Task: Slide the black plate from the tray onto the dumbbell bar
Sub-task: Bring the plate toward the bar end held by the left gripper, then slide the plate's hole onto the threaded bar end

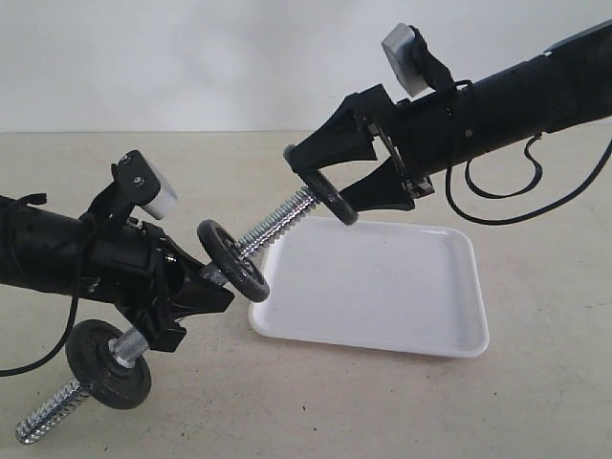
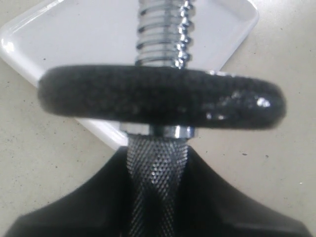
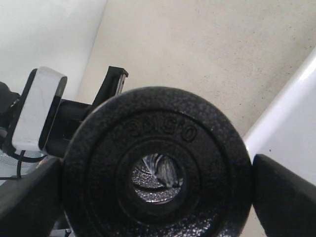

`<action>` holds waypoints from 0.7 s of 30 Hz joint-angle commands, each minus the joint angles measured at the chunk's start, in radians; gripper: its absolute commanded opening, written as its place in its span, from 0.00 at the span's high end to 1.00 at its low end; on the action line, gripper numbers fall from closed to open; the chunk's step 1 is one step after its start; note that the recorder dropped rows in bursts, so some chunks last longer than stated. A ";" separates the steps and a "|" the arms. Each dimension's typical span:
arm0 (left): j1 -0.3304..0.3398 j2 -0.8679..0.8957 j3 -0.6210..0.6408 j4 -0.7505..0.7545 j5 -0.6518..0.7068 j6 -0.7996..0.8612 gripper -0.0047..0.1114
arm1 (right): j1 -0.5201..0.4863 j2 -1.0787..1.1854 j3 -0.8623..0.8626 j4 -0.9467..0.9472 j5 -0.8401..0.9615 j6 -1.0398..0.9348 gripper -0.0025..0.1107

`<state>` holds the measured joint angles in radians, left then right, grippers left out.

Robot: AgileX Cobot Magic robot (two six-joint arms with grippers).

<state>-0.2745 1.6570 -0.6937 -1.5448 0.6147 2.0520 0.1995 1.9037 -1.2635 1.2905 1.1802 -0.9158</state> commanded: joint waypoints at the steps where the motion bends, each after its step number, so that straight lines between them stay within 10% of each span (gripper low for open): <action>1: -0.006 -0.055 -0.028 -0.119 0.203 0.005 0.92 | 0.010 -0.022 -0.005 0.062 0.041 -0.011 0.98; 21: -0.006 -0.094 -0.028 -0.119 0.224 0.001 0.92 | 0.010 -0.022 -0.005 0.060 0.041 -0.009 0.98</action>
<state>-0.2758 1.6214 -0.6896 -1.5500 0.6655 2.0496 0.2121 1.8997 -1.2635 1.3089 1.2247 -0.9158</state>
